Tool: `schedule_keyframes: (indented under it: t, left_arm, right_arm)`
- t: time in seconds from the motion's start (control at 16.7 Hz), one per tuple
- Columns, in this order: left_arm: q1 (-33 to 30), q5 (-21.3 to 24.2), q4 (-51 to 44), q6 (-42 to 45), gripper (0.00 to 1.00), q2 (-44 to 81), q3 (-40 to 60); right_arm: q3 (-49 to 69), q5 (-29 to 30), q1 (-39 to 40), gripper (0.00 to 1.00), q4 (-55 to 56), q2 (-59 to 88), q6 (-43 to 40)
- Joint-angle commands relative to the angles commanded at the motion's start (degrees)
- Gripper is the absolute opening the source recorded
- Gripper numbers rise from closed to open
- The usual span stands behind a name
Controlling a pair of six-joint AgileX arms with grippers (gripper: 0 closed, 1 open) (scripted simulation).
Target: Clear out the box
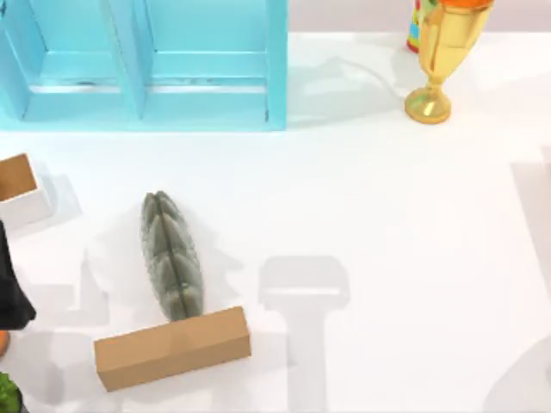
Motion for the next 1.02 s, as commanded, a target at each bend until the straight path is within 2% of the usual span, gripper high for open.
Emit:
schedule_keyframes:
  t: [0.78,1.02]
  left_arm:
    - [0.0,0.0,0.0,0.0,1.0,0.0,0.0]
    - [0.0,0.0,0.0,0.0,1.0,0.0,0.0]
  right_arm:
    - [0.0,0.0,0.0,0.02,0.0,0.0,0.0]
    - [0.0,0.0,0.0,0.0,0.0,0.0,0.0]
